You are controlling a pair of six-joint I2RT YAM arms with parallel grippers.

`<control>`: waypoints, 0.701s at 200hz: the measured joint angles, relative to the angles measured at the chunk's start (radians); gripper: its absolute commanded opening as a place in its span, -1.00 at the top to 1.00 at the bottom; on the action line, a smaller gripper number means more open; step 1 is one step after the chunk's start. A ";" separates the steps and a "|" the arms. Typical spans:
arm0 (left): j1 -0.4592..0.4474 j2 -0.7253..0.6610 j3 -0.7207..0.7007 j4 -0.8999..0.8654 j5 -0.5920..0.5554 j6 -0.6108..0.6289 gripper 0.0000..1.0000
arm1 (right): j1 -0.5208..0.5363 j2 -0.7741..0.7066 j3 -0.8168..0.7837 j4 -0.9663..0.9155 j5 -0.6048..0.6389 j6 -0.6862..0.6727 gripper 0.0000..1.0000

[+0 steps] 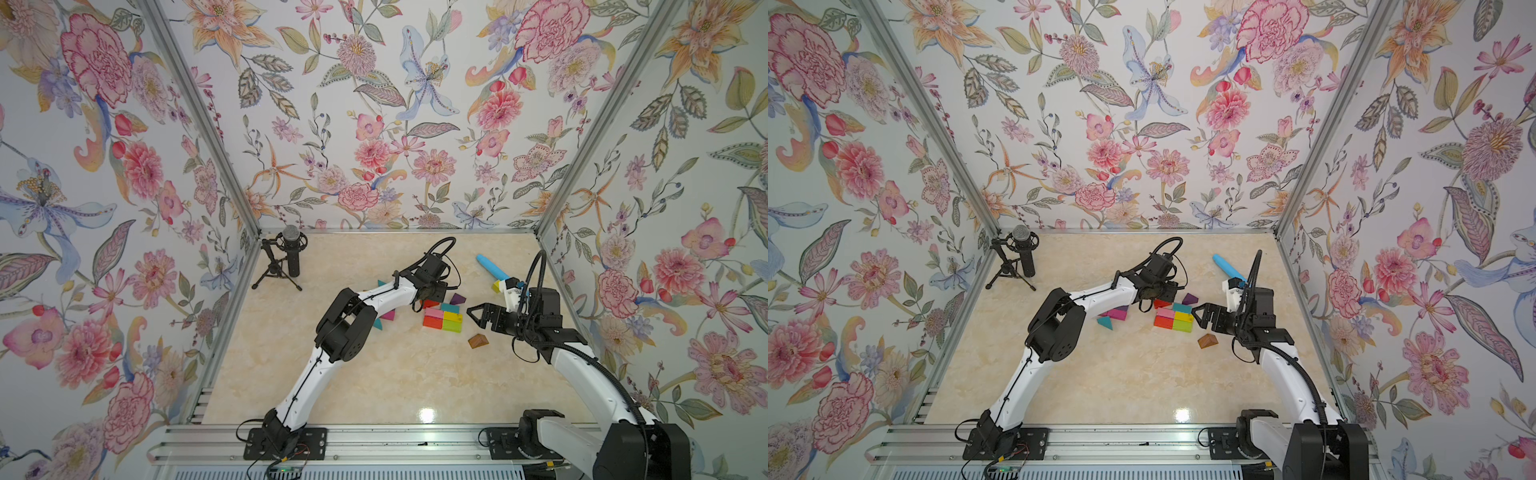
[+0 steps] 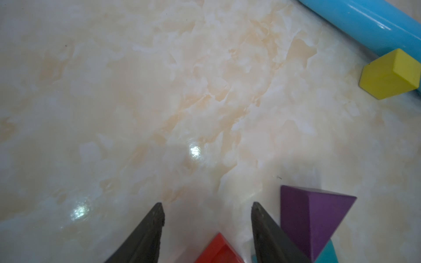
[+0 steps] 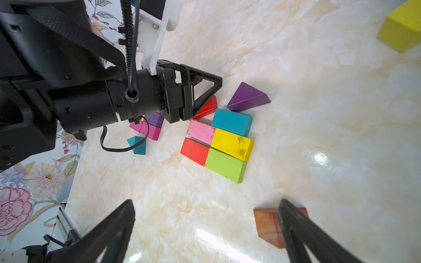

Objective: Assemble a piece of candy with building blocks
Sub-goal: Assemble the building block at the center of the board.

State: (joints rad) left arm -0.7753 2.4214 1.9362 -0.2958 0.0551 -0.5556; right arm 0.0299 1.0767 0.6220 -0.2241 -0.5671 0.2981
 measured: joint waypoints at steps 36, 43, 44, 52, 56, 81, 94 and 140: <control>0.005 0.000 -0.028 0.029 0.051 -0.009 -0.24 | 0.000 -0.002 0.000 -0.003 0.001 0.000 -0.99; 0.005 0.000 -0.033 0.029 0.058 -0.007 -0.24 | 0.000 -0.002 0.000 -0.003 0.002 0.000 -0.99; 0.005 0.000 -0.033 0.030 0.059 -0.007 -0.24 | 0.000 -0.002 0.000 -0.003 0.002 0.000 -0.99; 0.005 0.000 -0.033 0.031 0.070 -0.007 -0.23 | 0.000 -0.002 0.000 -0.003 0.003 0.000 -0.99; 0.005 -0.001 -0.033 0.031 0.073 -0.006 -0.23 | 0.000 -0.002 0.000 -0.003 0.003 0.000 -0.99; 0.005 -0.002 -0.033 0.029 0.098 0.000 -0.18 | 0.000 -0.002 0.000 -0.003 0.004 -0.005 -0.99; 0.004 -0.002 -0.033 0.028 0.109 0.007 -0.16 | 0.000 -0.002 0.000 -0.003 0.004 -0.007 -0.99; -0.003 -0.002 -0.033 0.027 0.147 0.025 -0.15 | 0.000 -0.002 0.000 -0.003 0.009 -0.007 -0.99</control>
State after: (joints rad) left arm -0.7780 2.4195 1.9030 -0.2687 0.2024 -0.5304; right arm 0.0299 1.0748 0.6220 -0.2272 -0.5579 0.2913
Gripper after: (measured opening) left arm 0.576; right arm 0.997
